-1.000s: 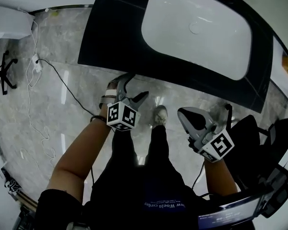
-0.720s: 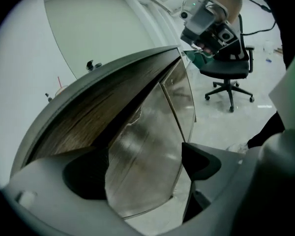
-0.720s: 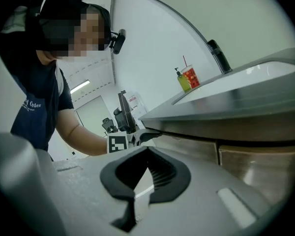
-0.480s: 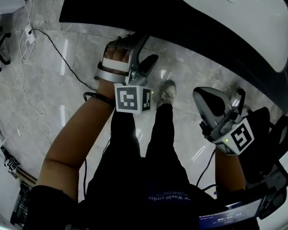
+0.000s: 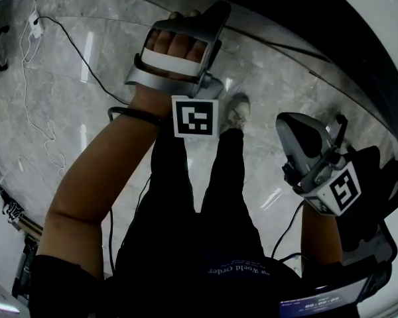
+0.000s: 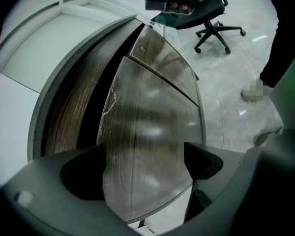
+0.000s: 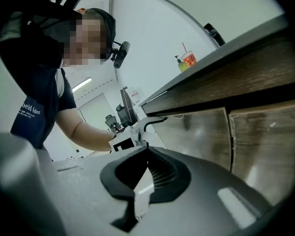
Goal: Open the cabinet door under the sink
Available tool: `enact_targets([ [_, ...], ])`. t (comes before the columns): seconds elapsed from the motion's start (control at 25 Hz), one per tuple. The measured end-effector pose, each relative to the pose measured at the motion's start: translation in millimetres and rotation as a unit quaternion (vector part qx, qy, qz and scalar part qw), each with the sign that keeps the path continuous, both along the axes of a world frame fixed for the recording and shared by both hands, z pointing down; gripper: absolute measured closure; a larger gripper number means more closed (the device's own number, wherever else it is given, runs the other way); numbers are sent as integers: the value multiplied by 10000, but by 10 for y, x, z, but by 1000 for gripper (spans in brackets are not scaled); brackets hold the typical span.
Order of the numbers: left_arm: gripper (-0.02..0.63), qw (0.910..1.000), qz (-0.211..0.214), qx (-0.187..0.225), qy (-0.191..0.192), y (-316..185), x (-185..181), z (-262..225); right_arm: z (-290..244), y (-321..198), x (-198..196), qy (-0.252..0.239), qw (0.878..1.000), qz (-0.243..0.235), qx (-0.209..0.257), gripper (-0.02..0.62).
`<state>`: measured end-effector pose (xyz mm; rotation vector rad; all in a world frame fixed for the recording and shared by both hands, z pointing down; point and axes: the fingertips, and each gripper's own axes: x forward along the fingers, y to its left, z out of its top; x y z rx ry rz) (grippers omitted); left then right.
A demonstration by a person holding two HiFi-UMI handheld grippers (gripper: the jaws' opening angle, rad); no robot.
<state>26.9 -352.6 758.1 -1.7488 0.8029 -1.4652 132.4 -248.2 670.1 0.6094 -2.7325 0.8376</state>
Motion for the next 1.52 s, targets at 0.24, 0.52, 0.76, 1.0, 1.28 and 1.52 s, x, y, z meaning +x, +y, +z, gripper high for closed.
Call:
enact_targets([
  [0.24, 117, 9994, 27, 330, 142, 6, 45, -239, 41, 95, -82, -22, 10000, -19, -92, 594],
  [0.52, 110, 9980, -144, 472, -392, -191, -225, -197, 105, 142, -80, 79, 9996, -51, -253, 594],
  [0.76, 96, 9973, -237, 438, -539, -311, -173, -115, 133, 147, -93, 79, 9995, -53, -293, 594],
  [1.0, 111, 9982, -143, 192, -554, -259, -174, -120, 104, 114, -135, 18, 9995, -45, -314, 594],
  [1.28, 184, 9918, 285, -1157, -468, -11, -187, -237, 62, 75, -120, 22, 9997, -34, -222, 594],
  [1.52, 244, 9760, 558, -2044, -501, 56, -243, -313, -116, -32, -170, -184, 9995, 173, -175, 594],
])
